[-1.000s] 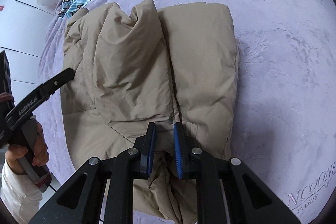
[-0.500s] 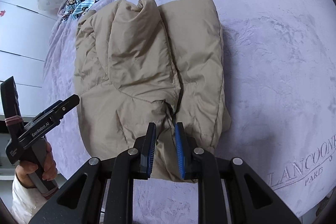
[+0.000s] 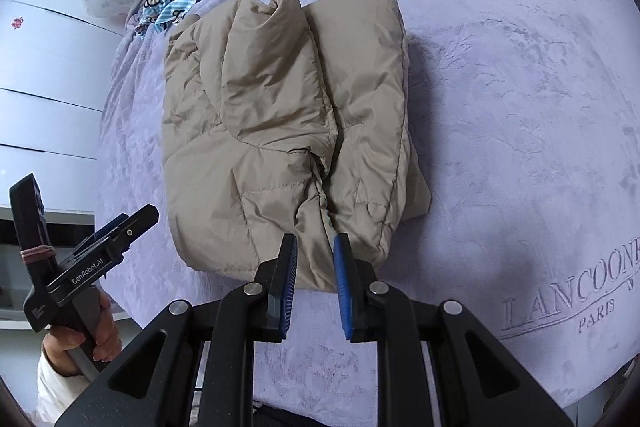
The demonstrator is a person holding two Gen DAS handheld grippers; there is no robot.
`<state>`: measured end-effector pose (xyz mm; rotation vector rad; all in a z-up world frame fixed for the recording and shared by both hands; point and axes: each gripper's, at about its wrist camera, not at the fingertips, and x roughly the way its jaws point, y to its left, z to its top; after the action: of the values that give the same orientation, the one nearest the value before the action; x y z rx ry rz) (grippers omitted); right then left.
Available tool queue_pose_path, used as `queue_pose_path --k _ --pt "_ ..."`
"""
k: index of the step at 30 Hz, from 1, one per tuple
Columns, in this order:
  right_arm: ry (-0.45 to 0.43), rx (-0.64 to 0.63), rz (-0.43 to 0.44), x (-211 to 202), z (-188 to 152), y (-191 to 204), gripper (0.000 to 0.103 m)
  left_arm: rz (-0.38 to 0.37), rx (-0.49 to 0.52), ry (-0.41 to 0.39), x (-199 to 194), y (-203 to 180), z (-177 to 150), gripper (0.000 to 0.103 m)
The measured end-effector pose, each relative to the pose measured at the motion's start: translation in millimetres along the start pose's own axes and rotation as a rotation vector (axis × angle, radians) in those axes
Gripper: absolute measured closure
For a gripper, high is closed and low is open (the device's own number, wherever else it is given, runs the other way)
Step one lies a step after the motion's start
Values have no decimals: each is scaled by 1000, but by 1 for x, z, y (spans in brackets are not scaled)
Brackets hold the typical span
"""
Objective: Fold large clothes
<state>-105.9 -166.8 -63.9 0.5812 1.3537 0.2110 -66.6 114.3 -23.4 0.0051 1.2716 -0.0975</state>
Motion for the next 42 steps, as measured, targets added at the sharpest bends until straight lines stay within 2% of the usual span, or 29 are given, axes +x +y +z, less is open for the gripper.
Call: queue_pose_path --k 14,15,16,19,25,28,30,31,32,35,37,38,42 --pt "9 -110 12 -35 -31 4 82 21 -71 -30 -48 -22 -56 11" --pt "10 -114 13 -37 -34 4 82 23 -77 -26 -50 -23 -60 4" --pt "10 -115 15 -39 -37 4 82 24 -81 -26 -52 -23 -64 1" --pt "8 -119 22 -45 -44 3 82 47 -75 -49 -63 -23 -74 1" --pt "-16 -137 1 -56 -54 12 82 33 -69 -84 -80 -14 -72 1" --pt "-44 -149 -25 -62 -54 23 81 89 -48 -113 -89 -5 -64 1" --pt "-75 -162 -47 -65 -51 34 63 102 -25 -131 -93 1 -58 1" --pt "-95 -166 -60 -68 -50 39 41 103 -20 -138 -96 5 -56 1" --pt "-120 -169 -74 -71 -49 45 31 100 -17 -145 -99 10 -53 1" --pt "-170 -174 -100 -80 -46 63 31 84 -16 -163 -104 23 -43 1" --pt "-199 -171 -125 -85 -45 74 27 90 -11 -171 -108 27 -36 1" --pt "-215 -170 -141 -88 -45 79 22 91 -12 -175 -109 28 -34 1" --pt "-293 -172 -201 -102 -46 96 19 70 -22 -182 -116 34 -27 1"
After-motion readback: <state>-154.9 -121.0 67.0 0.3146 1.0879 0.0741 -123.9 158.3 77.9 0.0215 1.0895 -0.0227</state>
